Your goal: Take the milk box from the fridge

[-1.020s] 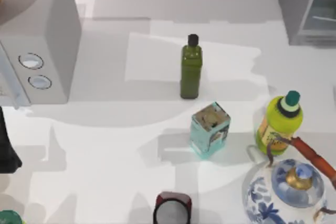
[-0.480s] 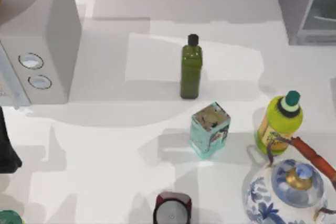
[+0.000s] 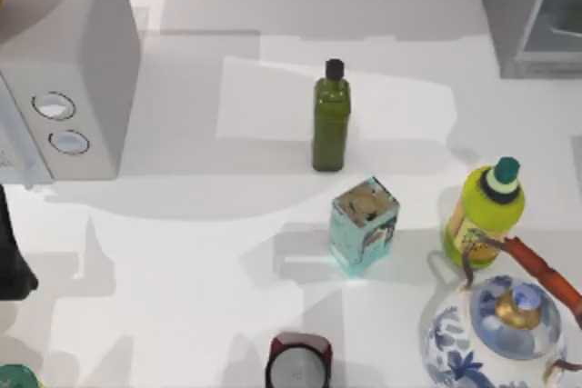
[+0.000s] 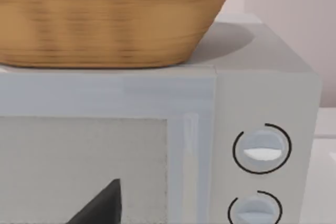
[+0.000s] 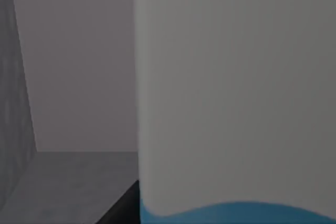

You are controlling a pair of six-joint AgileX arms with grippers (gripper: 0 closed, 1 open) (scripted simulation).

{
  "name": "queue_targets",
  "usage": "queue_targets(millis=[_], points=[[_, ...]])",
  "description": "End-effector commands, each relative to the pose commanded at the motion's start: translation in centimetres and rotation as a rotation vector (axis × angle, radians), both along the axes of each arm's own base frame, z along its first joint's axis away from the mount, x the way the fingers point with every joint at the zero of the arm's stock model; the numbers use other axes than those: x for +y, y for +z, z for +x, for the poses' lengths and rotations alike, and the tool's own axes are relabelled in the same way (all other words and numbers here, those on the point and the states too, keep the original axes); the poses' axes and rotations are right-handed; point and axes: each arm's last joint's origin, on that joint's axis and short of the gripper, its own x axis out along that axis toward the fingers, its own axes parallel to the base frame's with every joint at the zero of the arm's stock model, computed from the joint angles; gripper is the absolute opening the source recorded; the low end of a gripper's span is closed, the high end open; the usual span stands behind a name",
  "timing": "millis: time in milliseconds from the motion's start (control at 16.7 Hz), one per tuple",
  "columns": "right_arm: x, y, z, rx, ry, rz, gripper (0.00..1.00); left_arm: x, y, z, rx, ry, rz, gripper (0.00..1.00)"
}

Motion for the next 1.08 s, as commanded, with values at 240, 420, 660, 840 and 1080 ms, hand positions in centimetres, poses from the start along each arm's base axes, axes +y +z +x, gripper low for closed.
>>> queue_targets(millis=[240,420,660,840,1080], points=[[0.0,0.0,0.0,0.0,0.0,0.0,0.4,0.0,0.0,0.0,0.0,0.0,0.0,1.0],[0.0,0.0,0.0,0.0,0.0,0.0,0.17,0.0,0.0,0.0,0.0,0.0,0.0,1.0],[0.0,0.0,0.0,0.0,0.0,0.0,0.0,0.0,0.0,0.0,0.0,0.0,0.0,1.0],[0.0,0.0,0.0,0.0,0.0,0.0,0.0,0.0,0.0,0.0,0.0,0.0,0.0,1.0],[-0.16,0.08,-0.04,-0.002,-0.003,0.001,0.0,0.0,0.0,0.0,0.0,0.0,0.0,1.0]])
